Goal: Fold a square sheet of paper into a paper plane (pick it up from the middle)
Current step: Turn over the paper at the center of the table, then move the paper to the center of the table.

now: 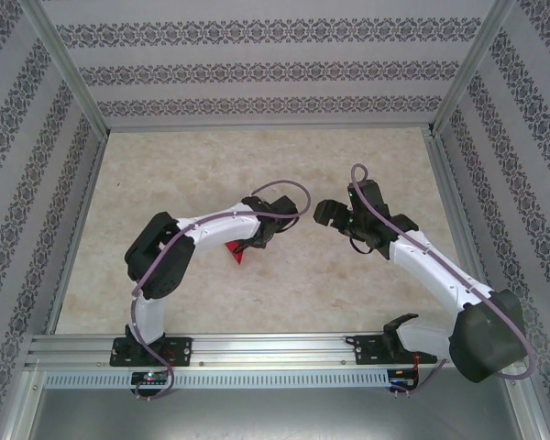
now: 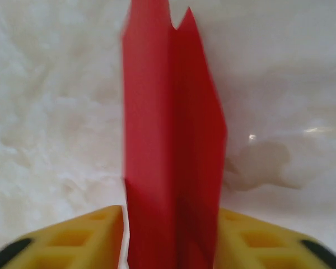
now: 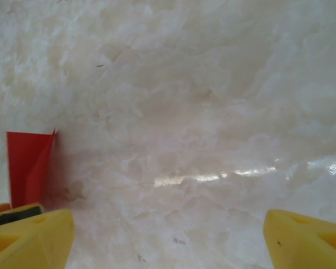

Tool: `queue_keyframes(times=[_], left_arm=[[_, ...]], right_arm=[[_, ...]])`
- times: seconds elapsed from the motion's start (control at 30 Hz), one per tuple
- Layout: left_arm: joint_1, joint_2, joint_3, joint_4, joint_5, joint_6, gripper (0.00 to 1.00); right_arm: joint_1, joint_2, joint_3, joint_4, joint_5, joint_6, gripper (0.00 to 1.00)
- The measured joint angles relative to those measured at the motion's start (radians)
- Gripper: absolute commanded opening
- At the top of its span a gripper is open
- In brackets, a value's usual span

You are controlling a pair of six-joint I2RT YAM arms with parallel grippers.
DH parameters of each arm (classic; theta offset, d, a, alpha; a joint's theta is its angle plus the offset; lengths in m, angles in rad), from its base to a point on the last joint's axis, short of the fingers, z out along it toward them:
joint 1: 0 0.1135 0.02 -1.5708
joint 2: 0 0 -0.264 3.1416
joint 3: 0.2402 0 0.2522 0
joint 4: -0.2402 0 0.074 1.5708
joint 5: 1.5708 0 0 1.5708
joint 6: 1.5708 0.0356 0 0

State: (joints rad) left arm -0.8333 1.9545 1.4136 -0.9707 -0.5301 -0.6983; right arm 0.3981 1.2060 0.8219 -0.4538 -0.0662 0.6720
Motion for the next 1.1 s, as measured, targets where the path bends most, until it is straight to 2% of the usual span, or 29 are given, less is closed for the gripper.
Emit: queue_keyframes(times=[0.17, 0.3, 0.4, 0.53, 0.7, 0.83, 1.1], left_arm=[[0.032, -0.116, -0.069, 0.117, 0.141, 0.003, 0.79], [0.132, -0.277, -0.166, 0.232, 0.261, -0.002, 0.88], [0.231, -0.353, -0.236, 0.305, 0.326, -0.009, 0.92], [0.358, -0.404, -0.336, 0.360, 0.378, -0.025, 0.96], [0.467, -0.473, -0.442, 0.381, 0.402, -0.049, 1.00], [0.531, -0.544, -0.509, 0.389, 0.414, -0.073, 1.00], [0.598, -0.610, -0.586, 0.401, 0.414, -0.099, 1.00]], right_arm=[[-0.021, -0.016, -0.007, 0.010, -0.029, 0.014, 0.85], [0.008, -0.002, -0.007, 0.035, -0.040, 0.037, 0.81], [0.099, 0.049, -0.005, 0.079, -0.037, 0.071, 0.76], [0.281, 0.187, 0.046, 0.127, -0.013, 0.126, 0.57], [0.454, 0.354, 0.156, 0.193, 0.010, 0.182, 0.45], [0.521, 0.494, 0.282, 0.223, 0.001, 0.211, 0.38], [0.564, 0.725, 0.451, 0.235, -0.058, 0.225, 0.38]])
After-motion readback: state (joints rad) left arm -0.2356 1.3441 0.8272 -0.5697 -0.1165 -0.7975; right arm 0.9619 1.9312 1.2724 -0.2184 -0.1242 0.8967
